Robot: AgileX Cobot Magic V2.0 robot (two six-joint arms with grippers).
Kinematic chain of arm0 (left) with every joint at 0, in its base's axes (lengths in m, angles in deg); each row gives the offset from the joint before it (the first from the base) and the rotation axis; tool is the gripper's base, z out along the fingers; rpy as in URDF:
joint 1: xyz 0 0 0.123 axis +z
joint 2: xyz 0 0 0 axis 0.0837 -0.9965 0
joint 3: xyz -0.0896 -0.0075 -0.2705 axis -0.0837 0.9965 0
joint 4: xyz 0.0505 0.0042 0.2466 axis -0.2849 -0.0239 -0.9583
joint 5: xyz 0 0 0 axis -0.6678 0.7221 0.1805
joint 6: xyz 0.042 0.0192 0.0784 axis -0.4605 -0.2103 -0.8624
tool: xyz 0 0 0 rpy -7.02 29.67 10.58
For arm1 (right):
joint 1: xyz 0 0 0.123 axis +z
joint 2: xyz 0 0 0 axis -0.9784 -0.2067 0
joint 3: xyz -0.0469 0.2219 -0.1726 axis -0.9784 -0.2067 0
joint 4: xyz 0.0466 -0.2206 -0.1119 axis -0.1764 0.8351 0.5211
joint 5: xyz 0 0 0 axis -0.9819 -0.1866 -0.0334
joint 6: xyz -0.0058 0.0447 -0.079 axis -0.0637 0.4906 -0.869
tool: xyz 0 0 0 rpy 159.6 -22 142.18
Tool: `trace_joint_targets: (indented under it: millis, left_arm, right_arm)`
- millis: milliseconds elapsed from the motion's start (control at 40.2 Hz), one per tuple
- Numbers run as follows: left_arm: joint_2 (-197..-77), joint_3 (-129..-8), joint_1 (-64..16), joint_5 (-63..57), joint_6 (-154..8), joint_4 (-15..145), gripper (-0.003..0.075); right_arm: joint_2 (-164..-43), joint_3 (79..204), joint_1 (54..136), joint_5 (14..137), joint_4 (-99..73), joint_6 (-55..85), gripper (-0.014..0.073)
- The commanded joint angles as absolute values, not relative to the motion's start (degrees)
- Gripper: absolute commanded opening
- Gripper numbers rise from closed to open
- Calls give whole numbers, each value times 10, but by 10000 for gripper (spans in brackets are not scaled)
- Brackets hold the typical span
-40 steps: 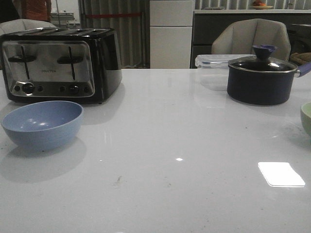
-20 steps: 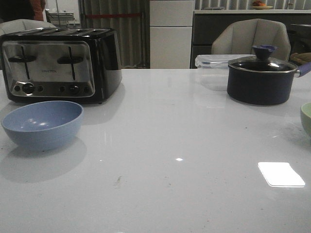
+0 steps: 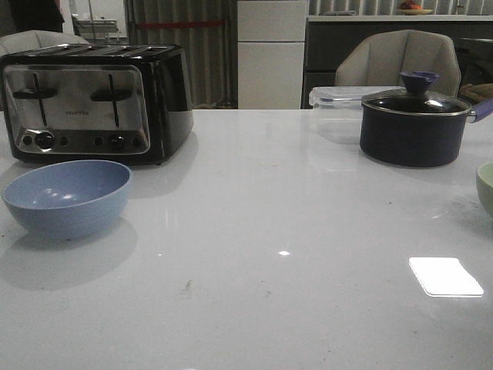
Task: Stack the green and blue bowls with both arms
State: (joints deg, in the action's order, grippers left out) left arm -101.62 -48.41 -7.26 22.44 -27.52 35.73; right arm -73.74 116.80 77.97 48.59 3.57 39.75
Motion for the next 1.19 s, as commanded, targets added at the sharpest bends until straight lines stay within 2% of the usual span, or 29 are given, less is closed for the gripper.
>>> trace_joint_targets:
  millis: [0,473,547,647,696,796,895,945,1069,1169]
  left_arm:
    - [-1042,-503,-75,201,-271,361,99]
    - [-1070,-503,-75,243,-271,361,99]
    - [-1070,-503,-75,243,-271,361,100]
    - [-1070,-503,-75,240,-271,361,113]
    - [-1070,-503,-75,241,-271,361,153]
    - [-1070,-503,-75,241,-272,361,314]
    - [-1070,-503,-75,240,-272,361,510]
    - [-1070,-503,-75,239,-272,361,556]
    - [-1070,-503,-79,233,-289,366,561]
    - [-1070,-503,-113,214,-303,377,561]
  right_arm:
    - [-769,1190,777,503,41,397,45]
    - [-804,1189,777,479,41,397,48]
    - [-804,1189,777,473,41,397,92]
    - [-804,1189,777,467,41,397,243]
    - [-804,1189,777,467,41,397,341]
    - [-804,1189,777,469,41,397,492]
    - [-804,1189,777,470,42,397,537]
    - [-804,1189,777,470,42,397,538]
    - [-806,1189,777,471,42,397,538]
    - [-822,1193,777,468,42,397,538]
